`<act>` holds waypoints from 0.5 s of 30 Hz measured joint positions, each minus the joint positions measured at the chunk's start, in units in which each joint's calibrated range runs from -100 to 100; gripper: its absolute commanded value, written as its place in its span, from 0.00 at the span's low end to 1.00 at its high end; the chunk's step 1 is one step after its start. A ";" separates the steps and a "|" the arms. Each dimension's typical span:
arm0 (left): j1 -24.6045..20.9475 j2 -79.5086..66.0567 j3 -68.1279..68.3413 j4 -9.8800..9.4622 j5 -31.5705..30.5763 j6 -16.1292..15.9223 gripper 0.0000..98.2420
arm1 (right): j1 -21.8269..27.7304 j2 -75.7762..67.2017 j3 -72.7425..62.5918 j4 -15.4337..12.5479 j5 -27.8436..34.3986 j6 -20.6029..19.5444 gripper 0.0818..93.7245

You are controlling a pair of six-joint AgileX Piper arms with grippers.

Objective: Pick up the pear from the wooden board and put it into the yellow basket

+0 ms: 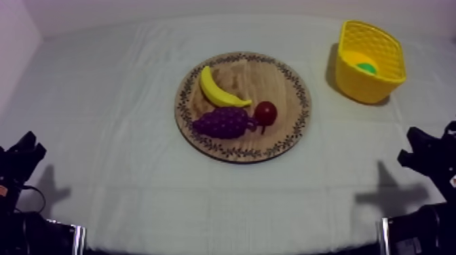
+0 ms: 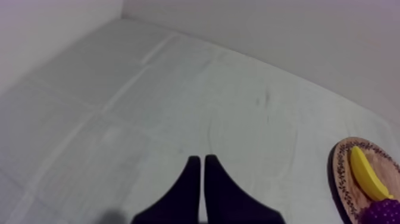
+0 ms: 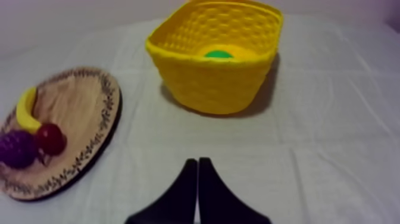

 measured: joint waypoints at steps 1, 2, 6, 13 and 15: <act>0.00 0.00 0.00 0.00 0.00 0.00 0.00 | 0.14 0.00 0.07 0.03 0.00 -0.89 0.01; 0.00 0.00 0.00 0.00 0.00 0.00 0.00 | 0.34 0.00 0.08 0.07 -0.18 -1.59 0.01; 0.00 0.00 0.00 0.00 0.00 0.00 0.00 | 0.71 0.00 0.10 0.21 -0.61 -2.63 0.01; 0.00 0.00 0.00 0.00 0.00 0.00 0.00 | 0.79 -0.05 0.15 0.28 -0.61 2.32 0.01; 0.00 0.00 0.00 0.00 0.00 0.00 0.00 | 0.79 -0.05 0.15 0.28 -0.61 5.35 0.01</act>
